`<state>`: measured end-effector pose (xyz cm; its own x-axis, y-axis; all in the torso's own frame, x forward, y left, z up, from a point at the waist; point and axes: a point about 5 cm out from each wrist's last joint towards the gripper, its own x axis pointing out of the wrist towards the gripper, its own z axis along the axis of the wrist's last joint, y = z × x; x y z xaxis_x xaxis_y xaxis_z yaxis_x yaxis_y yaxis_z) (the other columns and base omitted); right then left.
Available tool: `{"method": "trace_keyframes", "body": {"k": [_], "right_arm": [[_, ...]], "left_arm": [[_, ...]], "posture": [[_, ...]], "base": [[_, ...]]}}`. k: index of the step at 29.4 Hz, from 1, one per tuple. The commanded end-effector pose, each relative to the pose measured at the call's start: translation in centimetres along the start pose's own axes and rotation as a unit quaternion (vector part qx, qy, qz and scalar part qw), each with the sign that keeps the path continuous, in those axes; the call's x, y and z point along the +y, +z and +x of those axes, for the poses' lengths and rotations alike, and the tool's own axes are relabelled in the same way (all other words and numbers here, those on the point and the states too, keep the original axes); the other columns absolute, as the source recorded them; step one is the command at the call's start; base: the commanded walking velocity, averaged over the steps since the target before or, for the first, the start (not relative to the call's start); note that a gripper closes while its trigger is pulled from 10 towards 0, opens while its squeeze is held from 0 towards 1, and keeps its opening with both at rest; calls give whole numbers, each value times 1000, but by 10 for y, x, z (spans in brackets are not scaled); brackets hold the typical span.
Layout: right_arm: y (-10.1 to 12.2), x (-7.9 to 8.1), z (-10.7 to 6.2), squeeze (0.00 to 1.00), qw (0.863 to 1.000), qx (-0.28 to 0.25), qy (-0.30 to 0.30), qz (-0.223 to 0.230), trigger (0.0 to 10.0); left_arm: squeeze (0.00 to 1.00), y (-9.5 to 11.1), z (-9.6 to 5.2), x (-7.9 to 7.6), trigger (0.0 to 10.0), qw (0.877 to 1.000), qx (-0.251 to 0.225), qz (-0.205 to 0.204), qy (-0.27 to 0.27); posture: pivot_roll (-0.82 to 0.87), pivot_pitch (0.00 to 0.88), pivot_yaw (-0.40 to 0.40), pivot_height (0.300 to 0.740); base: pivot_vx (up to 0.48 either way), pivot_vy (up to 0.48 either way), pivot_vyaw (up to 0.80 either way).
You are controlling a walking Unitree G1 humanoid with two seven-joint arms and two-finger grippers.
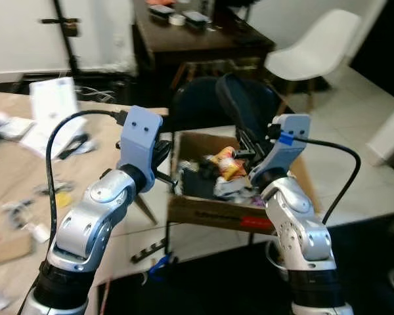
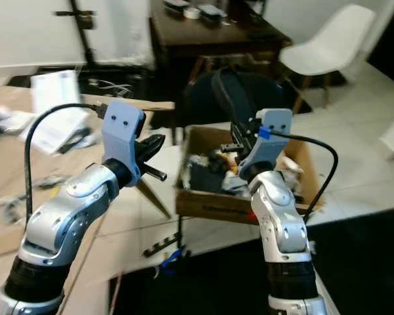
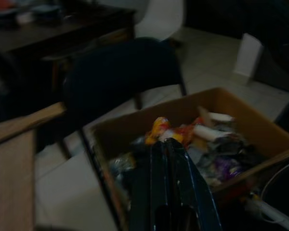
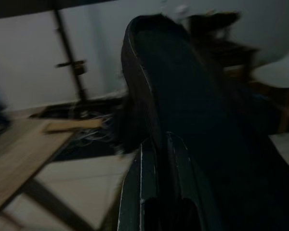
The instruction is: Picking trash to rubbish bin
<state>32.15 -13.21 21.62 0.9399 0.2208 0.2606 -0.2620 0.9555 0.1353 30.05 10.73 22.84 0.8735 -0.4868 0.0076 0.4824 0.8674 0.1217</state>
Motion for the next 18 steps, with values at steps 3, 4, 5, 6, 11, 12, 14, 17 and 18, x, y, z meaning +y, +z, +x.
{"method": "trace_keyframes", "body": {"k": [3,4,5,6,11,12,14,17,18], "right_arm": [[6,4,-3,0,1000,-12,5,2,10000],[6,4,-3,0,1000,-12,5,2,10000],[6,4,-3,0,1000,-12,5,2,10000],[6,3,-3,0,1000,-12,5,3,10000],[2,3,-4,0,1000,0,12,-5,10000],[2,3,-4,0,1000,0,12,-5,10000],[1,4,-4,0,1000,2,14,-2,10000],[0,5,-3,0,1000,4,15,-1,10000],[-1,5,-3,0,1000,6,16,-1,10000]], "left_arm": [[0,0,-1,0,10000,1000,2,4,-1],[0,0,-1,0,10000,1000,2,4,-1],[0,0,-1,0,10000,1000,2,4,-1],[0,-1,-1,0,10000,1000,2,5,2],[0,-4,0,6,10000,999,-2,-15,51],[0,-4,0,6,10000,999,-2,-15,51],[0,-6,-1,11,10000,997,-1,-18,73],[0,-7,-2,14,10000,995,-6,-28,90],[0,-8,-3,18,10000,994,-11,-42,103]], "posture": [[168,119,-18,740],[168,119,-18,740],[168,119,-18,740],[168,119,-18,740],[168,119,-18,740],[168,119,-18,740],[181,122,-37,740],[181,122,-37,740],[181,123,-39,740]], "base": [[0,0,-800],[0,0,-800],[0,0,-800],[0,0,-800],[0,0,0],[0,0,0],[0,0,0],[0,0,0],[0,0,0]]}}
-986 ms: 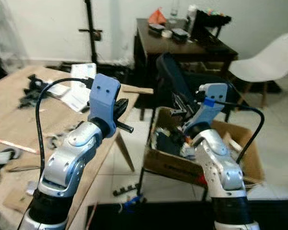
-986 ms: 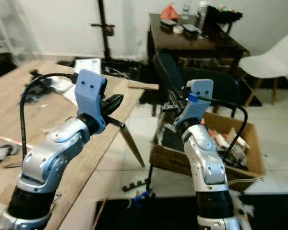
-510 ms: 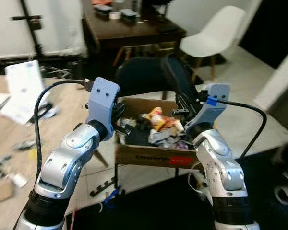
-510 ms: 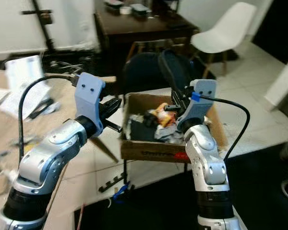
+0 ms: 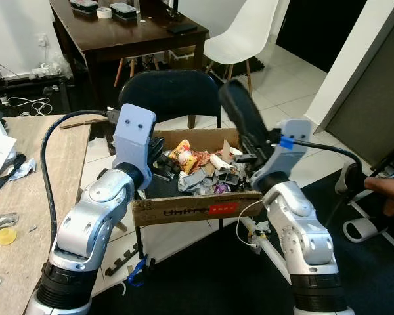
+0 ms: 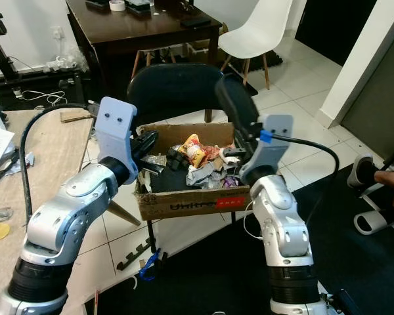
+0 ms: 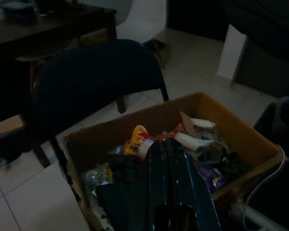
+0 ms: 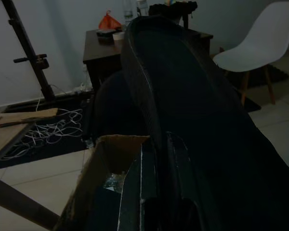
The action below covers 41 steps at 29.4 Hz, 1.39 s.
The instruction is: Picking trash to rubbish bin
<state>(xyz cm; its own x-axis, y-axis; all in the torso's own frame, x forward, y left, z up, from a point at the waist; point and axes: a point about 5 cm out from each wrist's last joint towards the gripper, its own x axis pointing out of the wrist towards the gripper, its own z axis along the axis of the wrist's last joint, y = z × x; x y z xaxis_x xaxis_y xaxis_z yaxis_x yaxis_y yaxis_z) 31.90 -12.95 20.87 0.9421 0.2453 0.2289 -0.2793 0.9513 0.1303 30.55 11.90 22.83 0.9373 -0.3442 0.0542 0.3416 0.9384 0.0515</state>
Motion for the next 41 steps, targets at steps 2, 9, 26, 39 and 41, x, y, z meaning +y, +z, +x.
{"method": "trace_keyframes", "body": {"k": [2,9,26,39,41], "right_arm": [[6,3,1,0,1000,-9,8,-1,10000],[4,0,1,0,1000,-6,4,-1,10000],[-1,-5,-3,0,1000,3,1,-18,10000],[-7,-9,-6,0,1000,15,-1,-24,10000],[-8,-8,-7,0,1000,17,1,-24,10000]], "left_arm": [[0,-7,-2,8,10000,999,1,-17,31],[0,-5,-4,6,10000,999,-25,-21,30],[0,1,-4,-13,10000,997,-59,-46,-26],[0,-2,-5,-13,10000,997,-57,-44,-28],[0,-3,-6,-13,10000,997,-59,-46,-29]], "posture": [[181,123,-39,740],[176,118,-43,740],[167,115,-41,740],[163,105,-43,740],[162,101,-45,740]], "base": [[0,0,0],[0,0,0],[292,0,0],[408,0,0],[178,0,0]]}}
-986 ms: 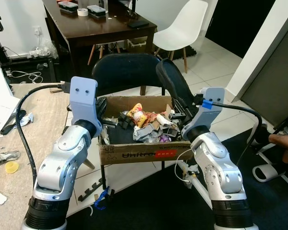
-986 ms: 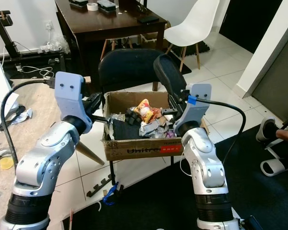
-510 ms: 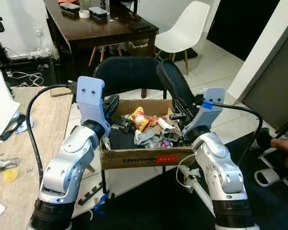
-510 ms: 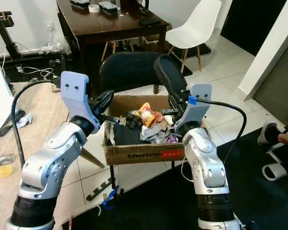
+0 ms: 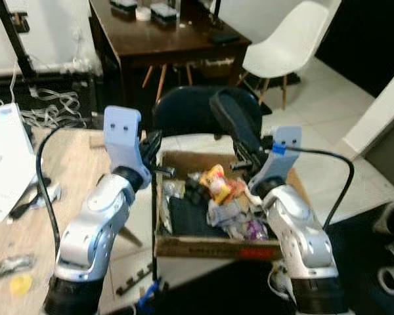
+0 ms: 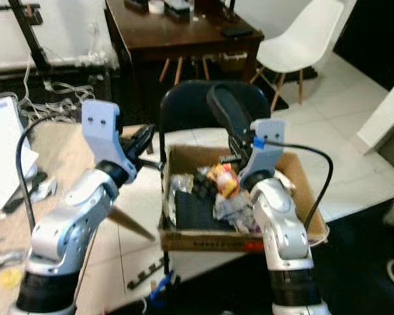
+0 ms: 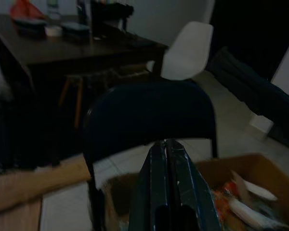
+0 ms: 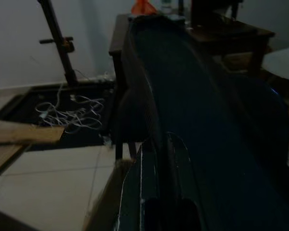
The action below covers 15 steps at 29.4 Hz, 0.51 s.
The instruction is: Picking trash to rubbish bin
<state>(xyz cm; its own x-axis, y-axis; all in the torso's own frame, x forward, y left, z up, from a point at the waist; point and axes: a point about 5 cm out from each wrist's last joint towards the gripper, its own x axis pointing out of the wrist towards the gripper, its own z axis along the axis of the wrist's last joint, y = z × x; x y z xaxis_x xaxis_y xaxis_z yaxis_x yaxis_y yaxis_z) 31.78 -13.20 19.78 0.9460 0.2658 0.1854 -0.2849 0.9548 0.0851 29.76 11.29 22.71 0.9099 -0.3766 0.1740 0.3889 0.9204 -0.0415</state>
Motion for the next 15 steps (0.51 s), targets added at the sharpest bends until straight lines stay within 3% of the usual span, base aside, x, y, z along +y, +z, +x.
{"method": "trace_keyframes", "body": {"k": [1,10,15], "right_arm": [[2,-5,-3,0,1000,-6,-6,-3,10000],[-4,-4,-4,0,1000,6,-1,-3,10000],[-19,-5,-7,0,999,39,4,3,10000]], "left_arm": [[0,-3,-1,-5,10000,1000,1,-1,-9],[0,-6,-3,-6,10000,1000,8,18,-17],[0,-7,-3,-4,10000,1000,10,23,-8]], "posture": [[163,99,-46,740],[164,95,-48,740],[166,92,-47,740]], "base": [[0,0,0],[0,0,0],[0,0,0]]}}
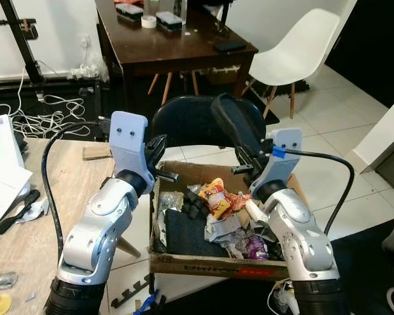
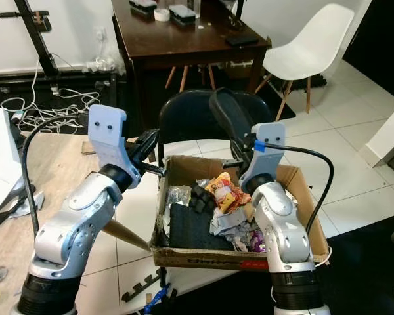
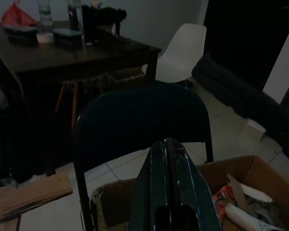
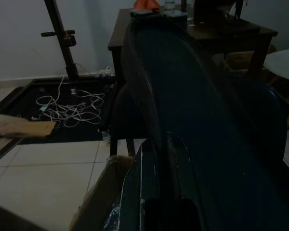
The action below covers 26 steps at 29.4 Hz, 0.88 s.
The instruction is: Picking trash to rubbish bin
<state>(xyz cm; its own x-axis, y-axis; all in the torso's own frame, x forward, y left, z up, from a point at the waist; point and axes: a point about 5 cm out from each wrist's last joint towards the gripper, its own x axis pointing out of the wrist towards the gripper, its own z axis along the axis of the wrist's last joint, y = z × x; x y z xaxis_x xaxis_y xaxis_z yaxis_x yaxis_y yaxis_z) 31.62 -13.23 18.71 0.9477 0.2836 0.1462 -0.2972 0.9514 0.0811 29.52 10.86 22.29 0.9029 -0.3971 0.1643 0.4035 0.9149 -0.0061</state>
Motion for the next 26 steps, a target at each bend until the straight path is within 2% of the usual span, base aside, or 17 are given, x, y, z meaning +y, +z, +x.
{"method": "trace_keyframes", "body": {"k": [1,2,5,7,10,19,26], "right_arm": [[-9,-4,-3,0,1000,18,-3,4,10000],[-19,-5,-4,0,999,42,-1,6,10000],[-28,-7,-6,0,998,59,2,9,10000],[-39,-16,-9,0,997,71,-14,10,10000],[-42,-25,-10,0,997,72,-29,8,10000],[-44,-43,-9,0,996,74,-51,-4,10000],[-60,-54,-6,0,994,95,-48,17,10000]], "left_arm": [[0,-3,-2,0,10000,1000,5,7,3],[0,-4,-1,2,10000,1000,8,10,5],[0,-6,-1,2,10000,1000,13,17,6],[0,-11,-1,4,10000,999,32,32,9],[0,-15,0,6,10000,998,48,41,16],[0,-17,4,7,10000,997,49,56,16],[0,-16,9,10,10000,996,58,63,20]], "posture": [[166,92,-47,740],[166,92,-47,740],[166,92,-47,740],[167,98,-32,740],[167,98,-32,740],[170,101,-23,740],[200,111,5,740]], "base": [[0,0,0],[0,0,0],[0,0,0],[0,0,0],[0,0,0],[0,0,0],[0,0,0]]}}
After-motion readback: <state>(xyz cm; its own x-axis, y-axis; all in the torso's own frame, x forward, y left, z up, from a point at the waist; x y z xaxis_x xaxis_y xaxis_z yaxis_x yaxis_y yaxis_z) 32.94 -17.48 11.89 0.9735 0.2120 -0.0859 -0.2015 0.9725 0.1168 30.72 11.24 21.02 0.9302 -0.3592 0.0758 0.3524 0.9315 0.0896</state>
